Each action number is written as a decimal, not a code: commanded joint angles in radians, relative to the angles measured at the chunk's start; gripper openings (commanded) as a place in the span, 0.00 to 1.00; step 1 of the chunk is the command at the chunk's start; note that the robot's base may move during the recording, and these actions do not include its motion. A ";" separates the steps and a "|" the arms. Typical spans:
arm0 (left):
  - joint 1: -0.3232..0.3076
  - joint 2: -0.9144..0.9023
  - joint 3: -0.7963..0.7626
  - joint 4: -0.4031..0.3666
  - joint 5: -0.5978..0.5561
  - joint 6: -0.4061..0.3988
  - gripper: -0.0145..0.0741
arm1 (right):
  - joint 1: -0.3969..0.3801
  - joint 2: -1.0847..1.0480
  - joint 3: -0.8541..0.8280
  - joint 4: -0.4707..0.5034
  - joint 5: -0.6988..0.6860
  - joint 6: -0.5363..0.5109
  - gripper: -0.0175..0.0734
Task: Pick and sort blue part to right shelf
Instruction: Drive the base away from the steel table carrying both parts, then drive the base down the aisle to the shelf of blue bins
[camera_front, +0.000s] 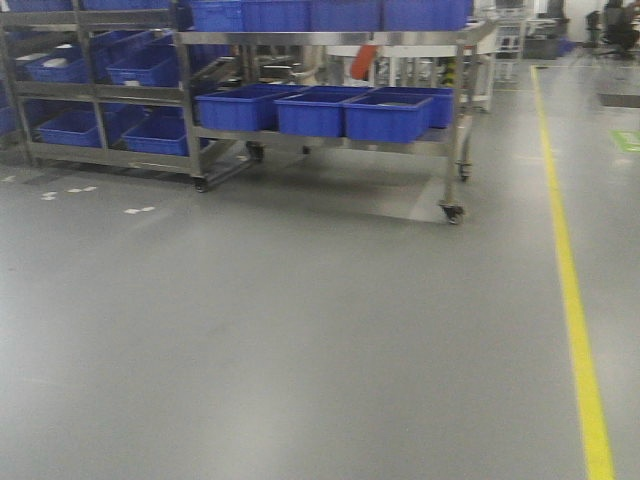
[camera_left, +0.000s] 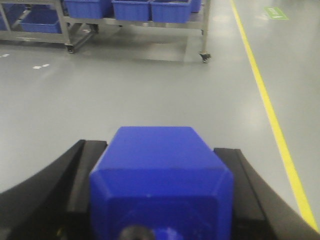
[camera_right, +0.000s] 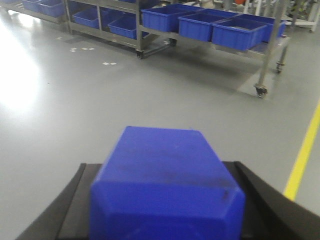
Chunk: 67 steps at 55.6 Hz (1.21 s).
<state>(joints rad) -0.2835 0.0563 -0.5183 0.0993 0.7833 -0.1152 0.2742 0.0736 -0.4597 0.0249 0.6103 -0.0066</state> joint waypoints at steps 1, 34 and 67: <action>-0.005 0.023 -0.027 0.003 -0.095 -0.003 0.44 | -0.004 0.024 -0.026 -0.008 -0.091 -0.001 0.44; -0.003 0.023 -0.027 0.003 -0.095 -0.003 0.44 | -0.004 0.024 -0.026 -0.008 -0.091 -0.001 0.44; -0.003 0.023 -0.027 0.001 -0.095 -0.003 0.44 | -0.004 0.024 -0.026 -0.008 -0.091 -0.001 0.44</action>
<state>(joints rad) -0.2835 0.0563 -0.5183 0.0993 0.7833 -0.1152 0.2742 0.0750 -0.4597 0.0245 0.6103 -0.0066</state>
